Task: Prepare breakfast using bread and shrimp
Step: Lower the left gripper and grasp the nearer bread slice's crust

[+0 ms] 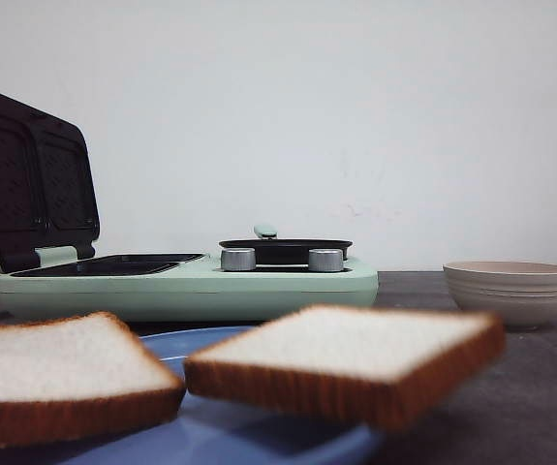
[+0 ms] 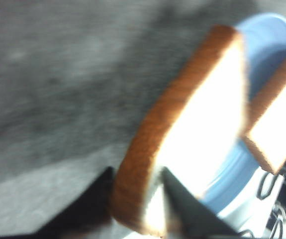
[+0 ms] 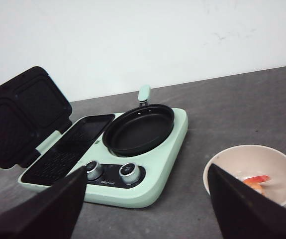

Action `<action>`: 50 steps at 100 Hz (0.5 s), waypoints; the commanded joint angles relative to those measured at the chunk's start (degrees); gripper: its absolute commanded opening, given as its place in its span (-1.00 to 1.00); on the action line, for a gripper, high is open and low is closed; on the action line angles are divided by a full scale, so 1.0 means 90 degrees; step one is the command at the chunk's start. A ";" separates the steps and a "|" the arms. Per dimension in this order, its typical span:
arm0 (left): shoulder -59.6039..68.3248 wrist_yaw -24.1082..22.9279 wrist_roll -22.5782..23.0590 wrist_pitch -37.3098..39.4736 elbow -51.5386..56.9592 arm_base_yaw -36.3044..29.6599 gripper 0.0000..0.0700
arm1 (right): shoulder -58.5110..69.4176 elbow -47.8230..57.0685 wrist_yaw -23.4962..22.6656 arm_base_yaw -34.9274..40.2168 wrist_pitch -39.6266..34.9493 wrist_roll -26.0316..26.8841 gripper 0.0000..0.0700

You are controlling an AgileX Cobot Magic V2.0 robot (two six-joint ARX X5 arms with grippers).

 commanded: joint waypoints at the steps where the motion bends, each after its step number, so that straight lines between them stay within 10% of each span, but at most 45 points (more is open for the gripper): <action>1: 0.0092 -0.0109 0.0328 -0.0010 0.0061 -0.0017 -1.00 | 0.0015 0.0078 0.0002 0.0034 0.0051 -0.0095 0.37; 50: -0.0330 0.0750 0.0386 -0.0406 0.0823 -0.0024 -1.00 | 0.0015 0.0078 0.0027 0.0032 -0.0233 -0.0097 0.37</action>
